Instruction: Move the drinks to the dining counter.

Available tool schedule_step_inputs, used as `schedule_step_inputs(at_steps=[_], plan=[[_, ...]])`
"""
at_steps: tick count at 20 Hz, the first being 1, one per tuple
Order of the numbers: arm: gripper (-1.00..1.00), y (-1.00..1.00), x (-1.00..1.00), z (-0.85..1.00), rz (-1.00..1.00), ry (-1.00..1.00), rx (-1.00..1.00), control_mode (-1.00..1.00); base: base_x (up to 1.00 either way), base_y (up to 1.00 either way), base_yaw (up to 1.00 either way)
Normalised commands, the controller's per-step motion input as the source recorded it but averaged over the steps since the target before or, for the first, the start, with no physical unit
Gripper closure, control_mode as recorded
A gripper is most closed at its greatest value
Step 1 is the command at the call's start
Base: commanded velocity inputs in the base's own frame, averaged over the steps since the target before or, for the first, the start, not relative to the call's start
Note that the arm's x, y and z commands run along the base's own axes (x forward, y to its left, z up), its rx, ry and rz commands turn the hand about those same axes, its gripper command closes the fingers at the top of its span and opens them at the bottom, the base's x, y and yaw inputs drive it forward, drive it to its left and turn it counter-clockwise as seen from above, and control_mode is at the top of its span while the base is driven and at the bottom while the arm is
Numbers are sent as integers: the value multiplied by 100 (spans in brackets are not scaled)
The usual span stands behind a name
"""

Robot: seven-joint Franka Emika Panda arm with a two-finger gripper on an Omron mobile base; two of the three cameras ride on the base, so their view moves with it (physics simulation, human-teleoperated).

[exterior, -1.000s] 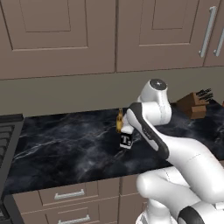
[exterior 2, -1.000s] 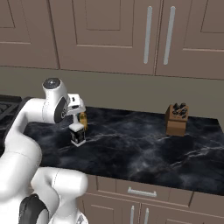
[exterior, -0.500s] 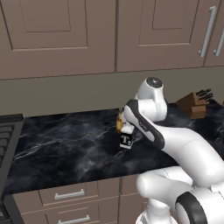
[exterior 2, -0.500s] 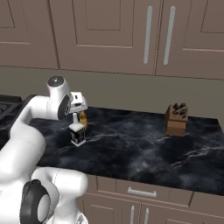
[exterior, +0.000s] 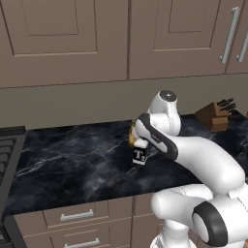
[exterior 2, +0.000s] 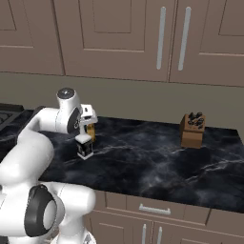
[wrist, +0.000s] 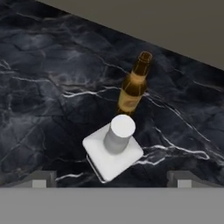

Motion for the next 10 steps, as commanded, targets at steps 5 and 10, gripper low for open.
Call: schedule_step_inputs(at_steps=[5,10], plan=[[-100,0,23,-14,0,0,0,-100,0,0,0],[-100,0,26,-11,0,0,0,-100,0,0,0]])
